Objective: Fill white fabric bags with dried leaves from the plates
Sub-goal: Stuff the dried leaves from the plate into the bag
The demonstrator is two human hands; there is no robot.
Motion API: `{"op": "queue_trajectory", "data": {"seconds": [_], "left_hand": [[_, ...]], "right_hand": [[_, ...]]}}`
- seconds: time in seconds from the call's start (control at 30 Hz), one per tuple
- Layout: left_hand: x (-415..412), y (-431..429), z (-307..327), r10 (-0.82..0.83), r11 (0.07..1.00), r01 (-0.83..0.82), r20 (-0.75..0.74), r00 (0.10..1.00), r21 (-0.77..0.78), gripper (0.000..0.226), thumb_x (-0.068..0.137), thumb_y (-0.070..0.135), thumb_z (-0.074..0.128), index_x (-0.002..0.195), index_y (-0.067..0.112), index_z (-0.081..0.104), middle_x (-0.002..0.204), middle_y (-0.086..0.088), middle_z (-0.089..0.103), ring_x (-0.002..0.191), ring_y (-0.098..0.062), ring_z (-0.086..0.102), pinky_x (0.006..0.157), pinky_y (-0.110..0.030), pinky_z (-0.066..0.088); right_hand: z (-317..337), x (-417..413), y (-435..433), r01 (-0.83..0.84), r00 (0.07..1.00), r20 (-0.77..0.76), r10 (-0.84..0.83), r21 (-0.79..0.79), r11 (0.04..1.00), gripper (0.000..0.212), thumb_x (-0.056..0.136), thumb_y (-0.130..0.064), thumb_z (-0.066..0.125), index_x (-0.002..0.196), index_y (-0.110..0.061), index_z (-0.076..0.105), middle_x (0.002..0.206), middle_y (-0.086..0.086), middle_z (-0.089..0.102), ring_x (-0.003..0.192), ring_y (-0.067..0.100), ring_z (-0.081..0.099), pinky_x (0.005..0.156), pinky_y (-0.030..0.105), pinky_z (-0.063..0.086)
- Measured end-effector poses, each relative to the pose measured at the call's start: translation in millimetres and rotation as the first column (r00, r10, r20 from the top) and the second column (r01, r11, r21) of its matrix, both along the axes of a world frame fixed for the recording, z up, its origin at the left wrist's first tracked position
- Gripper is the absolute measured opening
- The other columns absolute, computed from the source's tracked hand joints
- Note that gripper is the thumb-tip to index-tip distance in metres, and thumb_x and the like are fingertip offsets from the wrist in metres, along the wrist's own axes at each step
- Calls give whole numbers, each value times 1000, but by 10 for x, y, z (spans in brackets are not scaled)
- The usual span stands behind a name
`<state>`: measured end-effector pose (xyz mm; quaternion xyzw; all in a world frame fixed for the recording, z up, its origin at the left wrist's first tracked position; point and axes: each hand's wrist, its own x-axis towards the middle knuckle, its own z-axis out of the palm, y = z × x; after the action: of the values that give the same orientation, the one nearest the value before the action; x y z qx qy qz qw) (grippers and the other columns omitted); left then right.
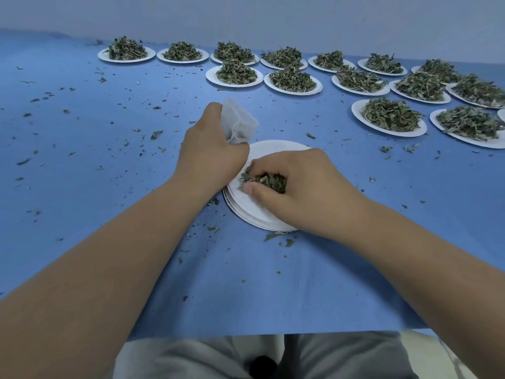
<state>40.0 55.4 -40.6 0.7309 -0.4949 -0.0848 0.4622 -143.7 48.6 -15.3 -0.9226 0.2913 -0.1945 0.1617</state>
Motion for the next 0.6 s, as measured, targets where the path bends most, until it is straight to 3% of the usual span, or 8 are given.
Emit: {"op": "queue_trajectory", "data": {"seconds": [0.1, 0.17, 0.27, 0.33, 0.4, 0.47, 0.6], "left_hand": [[13, -11, -16, 5, 1000, -5, 20, 1000, 1, 28, 78, 28, 63, 100, 21, 47, 90, 3, 57, 79, -13, 55, 56, -31, 38], [14, -12, -24, -7, 1000, 7, 32, 999, 1, 28, 78, 28, 62, 100, 21, 46, 88, 5, 55, 75, -11, 52, 55, -30, 34], [9, -9, -27, -14, 1000, 14, 51, 999, 0, 29, 78, 28, 62, 100, 21, 45, 88, 3, 56, 76, -14, 54, 56, -31, 38], [4, -6, -24, -12, 1000, 12, 59, 998, -3, 30, 78, 29, 64, 102, 21, 47, 90, 2, 59, 81, -18, 57, 61, -33, 44], [-3, -6, -22, -12, 1000, 12, 68, 998, -1, 29, 79, 29, 64, 102, 20, 48, 90, 1, 59, 83, -21, 58, 64, -33, 46], [-1, -7, -22, -9, 1000, 9, 86, 996, 10, 28, 80, 29, 63, 101, 19, 48, 90, 0, 59, 85, -24, 59, 67, -35, 48], [-24, 0, 4, -2, 1000, 0, 86, 996, 14, 27, 79, 30, 62, 99, 16, 50, 90, -3, 60, 86, -26, 59, 70, -40, 50]], "right_hand": [[1, -79, -55, 96, 993, 75, -94, -27, 995, 10, 88, -23, 65, 95, -21, 71, 90, -7, 71, 85, 13, 61, 80, 36, 49], [16, -132, -98, 128, 985, 114, -127, -9, 992, 16, 88, -20, 63, 104, -25, 66, 99, -11, 67, 91, 8, 58, 84, 32, 49], [23, -203, -93, -8, 999, 37, 9, -27, 1000, 29, 97, -37, 54, 124, -29, 62, 123, -15, 62, 115, 7, 55, 99, 31, 44], [-21, -248, -71, -126, 990, -78, 119, -95, 988, 38, 100, -46, 46, 128, -25, 62, 127, -10, 63, 121, 13, 54, 101, 34, 43], [-86, -286, -54, -167, 983, -106, 148, -204, 965, 40, 102, -46, 45, 118, -16, 67, 115, 0, 66, 111, 23, 58, 95, 40, 45], [-118, -275, -26, -146, 989, -6, 149, -255, 956, 36, 103, -39, 49, 94, -10, 68, 91, 3, 64, 90, 26, 56, 82, 42, 46], [-111, -235, 10, -94, 983, 141, 115, -149, 984, 43, 103, -32, 56, 64, -14, 49, 58, -7, 41, 61, 13, 41, 58, 32, 36]]}}
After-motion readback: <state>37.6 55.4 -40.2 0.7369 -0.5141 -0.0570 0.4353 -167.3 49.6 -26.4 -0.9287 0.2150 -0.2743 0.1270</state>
